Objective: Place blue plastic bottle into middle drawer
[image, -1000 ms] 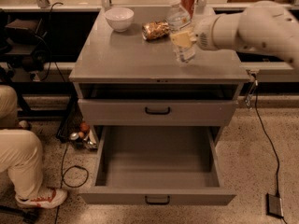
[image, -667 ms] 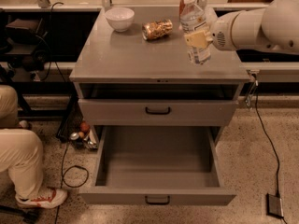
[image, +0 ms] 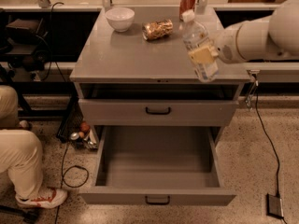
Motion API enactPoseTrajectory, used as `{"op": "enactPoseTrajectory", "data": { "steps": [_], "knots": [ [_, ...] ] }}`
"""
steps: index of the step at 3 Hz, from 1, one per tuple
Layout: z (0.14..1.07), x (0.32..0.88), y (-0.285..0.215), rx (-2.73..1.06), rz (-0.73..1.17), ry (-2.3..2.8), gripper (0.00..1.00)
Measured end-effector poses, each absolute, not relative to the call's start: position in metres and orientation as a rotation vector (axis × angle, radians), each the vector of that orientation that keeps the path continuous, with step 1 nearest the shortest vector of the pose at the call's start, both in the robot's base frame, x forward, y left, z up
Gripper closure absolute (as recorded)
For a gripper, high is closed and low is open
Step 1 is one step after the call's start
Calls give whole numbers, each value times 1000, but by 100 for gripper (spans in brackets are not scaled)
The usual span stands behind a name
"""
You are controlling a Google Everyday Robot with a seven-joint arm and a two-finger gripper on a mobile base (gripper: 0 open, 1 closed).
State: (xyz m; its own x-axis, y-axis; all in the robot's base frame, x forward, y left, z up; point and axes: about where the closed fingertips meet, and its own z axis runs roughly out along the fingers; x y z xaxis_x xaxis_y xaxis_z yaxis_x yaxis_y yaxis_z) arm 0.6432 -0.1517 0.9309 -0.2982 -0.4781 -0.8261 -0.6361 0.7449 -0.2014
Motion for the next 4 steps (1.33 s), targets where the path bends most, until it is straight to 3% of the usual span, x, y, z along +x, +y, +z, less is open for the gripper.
{"op": "enactPoseTrajectory", "data": {
  "steps": [2,4],
  "knots": [
    [841,528,-161,-1240,136,2205,100],
    [755,485,-172,-1524,7,2367,100]
  ]
}}
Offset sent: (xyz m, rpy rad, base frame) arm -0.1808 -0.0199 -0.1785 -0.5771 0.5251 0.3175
